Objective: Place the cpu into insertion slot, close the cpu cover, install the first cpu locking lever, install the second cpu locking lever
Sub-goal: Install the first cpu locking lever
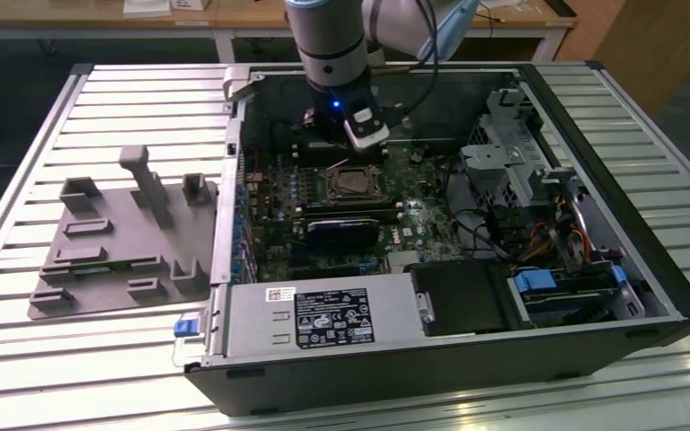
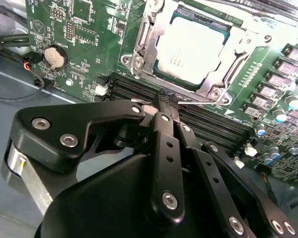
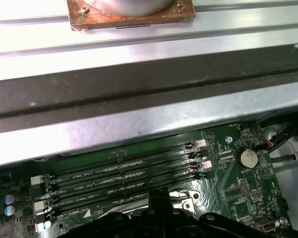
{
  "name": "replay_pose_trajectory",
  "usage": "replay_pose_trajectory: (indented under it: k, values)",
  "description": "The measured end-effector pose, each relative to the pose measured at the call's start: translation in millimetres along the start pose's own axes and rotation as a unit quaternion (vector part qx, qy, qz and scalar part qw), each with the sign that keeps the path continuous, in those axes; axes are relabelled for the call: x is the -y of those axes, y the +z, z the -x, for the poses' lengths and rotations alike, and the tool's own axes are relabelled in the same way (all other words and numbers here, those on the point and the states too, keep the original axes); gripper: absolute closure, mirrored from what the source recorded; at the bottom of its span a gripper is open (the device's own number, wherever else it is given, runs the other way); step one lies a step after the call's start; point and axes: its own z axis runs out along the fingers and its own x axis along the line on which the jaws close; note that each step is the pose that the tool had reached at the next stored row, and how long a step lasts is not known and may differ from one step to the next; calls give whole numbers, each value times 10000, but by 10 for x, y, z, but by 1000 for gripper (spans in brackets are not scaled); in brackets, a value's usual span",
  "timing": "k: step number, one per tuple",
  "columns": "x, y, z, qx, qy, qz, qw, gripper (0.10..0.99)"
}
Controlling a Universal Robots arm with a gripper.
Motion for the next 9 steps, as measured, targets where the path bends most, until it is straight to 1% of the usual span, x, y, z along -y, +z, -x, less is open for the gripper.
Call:
replay_pose_trajectory:
  k: [5,9]
  values:
    - [-33,12,5,7,7,-24,10000,984]
    - [-37,13,5,8,7,-28,10000,984]
